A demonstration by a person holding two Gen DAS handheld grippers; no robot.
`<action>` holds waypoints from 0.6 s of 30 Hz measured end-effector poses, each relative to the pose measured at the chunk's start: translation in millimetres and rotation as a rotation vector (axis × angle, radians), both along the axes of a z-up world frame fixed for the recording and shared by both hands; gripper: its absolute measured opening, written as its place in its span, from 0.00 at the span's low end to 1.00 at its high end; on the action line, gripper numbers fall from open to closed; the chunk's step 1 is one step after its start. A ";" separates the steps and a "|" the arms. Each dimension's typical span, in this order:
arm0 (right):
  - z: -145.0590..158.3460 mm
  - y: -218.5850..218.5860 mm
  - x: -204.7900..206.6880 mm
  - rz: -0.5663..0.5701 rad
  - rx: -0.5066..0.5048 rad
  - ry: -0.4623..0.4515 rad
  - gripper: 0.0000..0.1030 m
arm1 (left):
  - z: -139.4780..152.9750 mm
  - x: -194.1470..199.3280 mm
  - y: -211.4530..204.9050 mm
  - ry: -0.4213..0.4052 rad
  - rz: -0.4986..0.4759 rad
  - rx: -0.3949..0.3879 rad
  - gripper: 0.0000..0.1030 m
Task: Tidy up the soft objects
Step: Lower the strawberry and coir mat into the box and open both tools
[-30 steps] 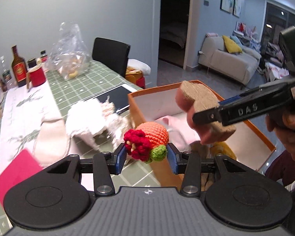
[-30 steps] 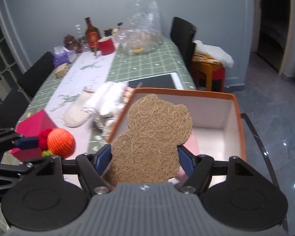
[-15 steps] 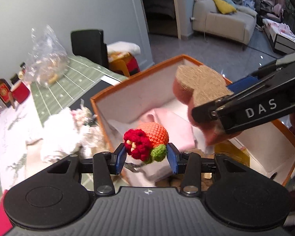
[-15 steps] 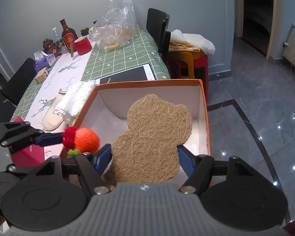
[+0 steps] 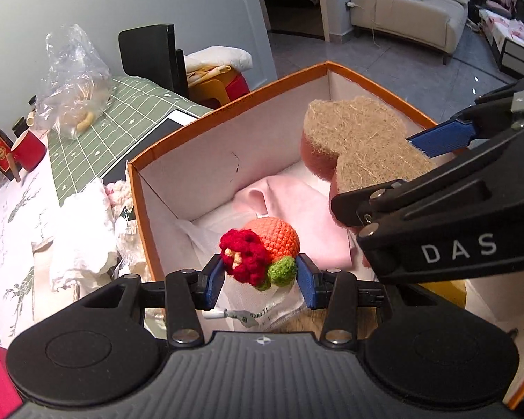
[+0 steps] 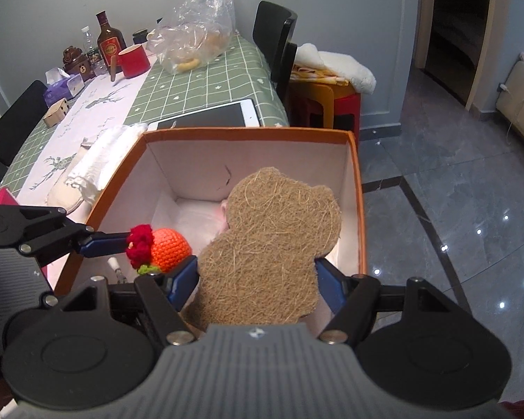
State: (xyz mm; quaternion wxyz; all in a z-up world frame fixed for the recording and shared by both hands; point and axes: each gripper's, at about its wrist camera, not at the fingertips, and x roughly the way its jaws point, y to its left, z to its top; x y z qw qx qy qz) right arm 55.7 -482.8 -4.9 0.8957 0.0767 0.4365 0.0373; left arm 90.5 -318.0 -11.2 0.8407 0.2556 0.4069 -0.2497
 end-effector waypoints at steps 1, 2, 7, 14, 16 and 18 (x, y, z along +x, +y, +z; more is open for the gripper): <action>-0.1 -0.3 0.6 -0.001 -0.006 -0.004 0.69 | -0.6 0.9 -0.4 0.002 0.007 -0.009 0.49; -0.9 -0.2 1.0 -0.001 -0.013 -0.003 0.69 | -1.4 2.0 -0.4 0.013 0.013 -0.019 0.49; -5.5 2.4 1.7 0.010 -0.058 0.012 0.69 | -6.7 1.6 -4.0 0.044 0.008 -0.014 0.49; -6.4 2.1 3.5 0.015 -0.066 0.021 0.70 | 0.6 0.8 -0.2 0.069 0.025 -0.048 0.63; -5.3 0.8 4.4 0.007 -0.052 0.022 0.70 | 5.7 0.2 2.9 0.064 0.026 -0.057 0.65; -3.5 -0.1 4.0 0.000 -0.044 0.018 0.70 | 11.3 -1.6 6.1 0.054 0.025 -0.066 0.67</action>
